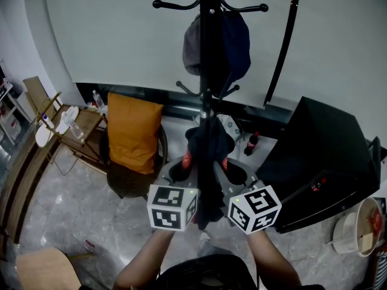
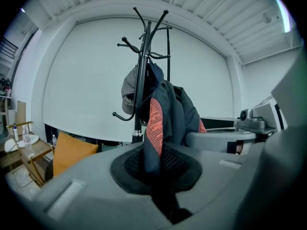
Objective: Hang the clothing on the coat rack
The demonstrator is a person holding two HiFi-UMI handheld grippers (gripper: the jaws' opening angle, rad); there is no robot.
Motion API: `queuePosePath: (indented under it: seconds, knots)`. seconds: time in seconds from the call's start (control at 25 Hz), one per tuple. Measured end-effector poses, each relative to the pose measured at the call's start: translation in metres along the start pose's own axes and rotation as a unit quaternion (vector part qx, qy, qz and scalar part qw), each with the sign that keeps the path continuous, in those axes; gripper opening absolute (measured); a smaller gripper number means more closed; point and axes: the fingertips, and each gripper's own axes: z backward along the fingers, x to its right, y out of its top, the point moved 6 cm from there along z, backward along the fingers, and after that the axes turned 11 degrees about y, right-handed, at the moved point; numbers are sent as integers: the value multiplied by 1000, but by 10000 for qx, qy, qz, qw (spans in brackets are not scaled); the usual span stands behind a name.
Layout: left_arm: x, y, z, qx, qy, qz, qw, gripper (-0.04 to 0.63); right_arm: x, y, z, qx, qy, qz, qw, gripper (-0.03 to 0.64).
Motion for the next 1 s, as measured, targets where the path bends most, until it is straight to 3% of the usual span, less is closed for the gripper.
queuePosePath:
  seconds: [1.0]
  knots:
    - [-16, 8, -77, -125, 200, -45, 9997, 29, 74, 0, -51, 58, 95, -204, 9997, 26]
